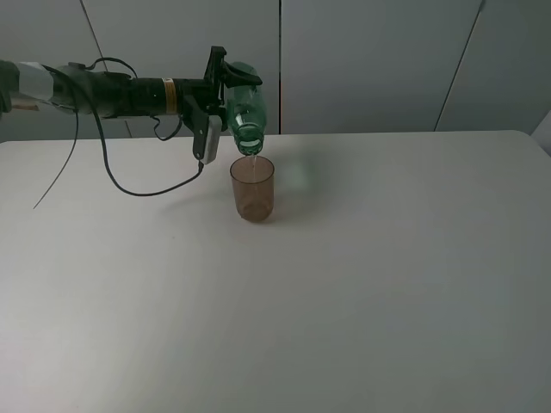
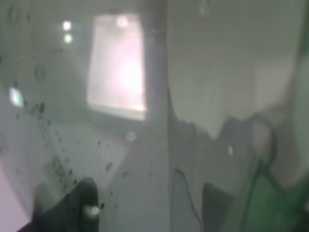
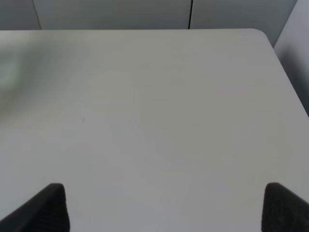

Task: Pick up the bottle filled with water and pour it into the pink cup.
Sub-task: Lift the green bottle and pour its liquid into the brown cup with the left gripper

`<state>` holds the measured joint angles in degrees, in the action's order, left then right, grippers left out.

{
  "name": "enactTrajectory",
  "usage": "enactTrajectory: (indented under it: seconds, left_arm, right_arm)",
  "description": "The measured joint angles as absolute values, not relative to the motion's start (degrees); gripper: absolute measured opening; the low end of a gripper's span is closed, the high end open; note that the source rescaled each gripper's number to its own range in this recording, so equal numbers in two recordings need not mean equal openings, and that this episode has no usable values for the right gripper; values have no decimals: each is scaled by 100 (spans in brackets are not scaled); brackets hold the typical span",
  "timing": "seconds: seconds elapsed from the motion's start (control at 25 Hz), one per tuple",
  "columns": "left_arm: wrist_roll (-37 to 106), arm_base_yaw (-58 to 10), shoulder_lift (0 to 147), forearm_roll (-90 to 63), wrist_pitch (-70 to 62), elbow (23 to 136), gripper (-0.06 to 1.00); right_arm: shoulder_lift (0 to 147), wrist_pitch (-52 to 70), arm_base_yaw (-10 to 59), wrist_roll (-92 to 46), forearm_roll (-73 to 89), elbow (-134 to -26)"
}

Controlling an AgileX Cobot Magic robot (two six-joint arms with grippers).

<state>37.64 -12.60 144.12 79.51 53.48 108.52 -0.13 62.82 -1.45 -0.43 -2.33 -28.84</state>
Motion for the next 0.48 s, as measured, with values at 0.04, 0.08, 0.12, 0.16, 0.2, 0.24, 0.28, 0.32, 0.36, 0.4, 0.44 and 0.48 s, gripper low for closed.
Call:
enactTrajectory:
  seconds: [0.04, 0.08, 0.12, 0.16, 0.2, 0.24, 0.28, 0.32, 0.36, 0.4, 0.44, 0.48]
  left_arm:
    - [3764, -1260, 14412, 7951, 5348, 10852, 1]
    - [3767, -1260, 14412, 7951, 5348, 10852, 1]
    - [3789, -1260, 14412, 7951, 5348, 10852, 1]
    - [3812, -1260, 14412, 7951, 5348, 10852, 1]
    - [3831, -1260, 14412, 7951, 5361, 10852, 1]
    - [3852, -1260, 14412, 7941, 5361, 10852, 1]
    - [3895, -1260, 14412, 7929, 5361, 10852, 1]
    - [3908, -1260, 14412, 7920, 5361, 10852, 1]
    - [3916, -1260, 14412, 7920, 5361, 10852, 1]
    - [3916, -1260, 14412, 7916, 5361, 10852, 1]
    - [3916, -1260, 14412, 7904, 5361, 10852, 1]
    - [3916, -1260, 14412, 7869, 5361, 10852, 1]
  right_arm:
    - [-13, 6282, -145, -43, -233, -2884]
    - [-13, 6282, -145, -43, -233, -2884]
    - [-13, 6282, -145, -43, -233, -2884]
    - [-13, 6282, -145, -43, -233, -2884]
    - [-13, 6282, -145, -43, -233, -2884]
    - [-13, 6282, -145, -43, -233, -2884]
    - [-13, 6282, -145, -43, -233, -2884]
    - [-13, 6282, -145, -43, -233, -2884]
    - [-13, 6282, -145, -43, -233, -2884]
    - [-13, 6282, -145, -43, -233, -2884]
    - [-13, 6282, -145, -43, -233, -2884]
    - [-13, 6282, -145, -43, -233, -2884]
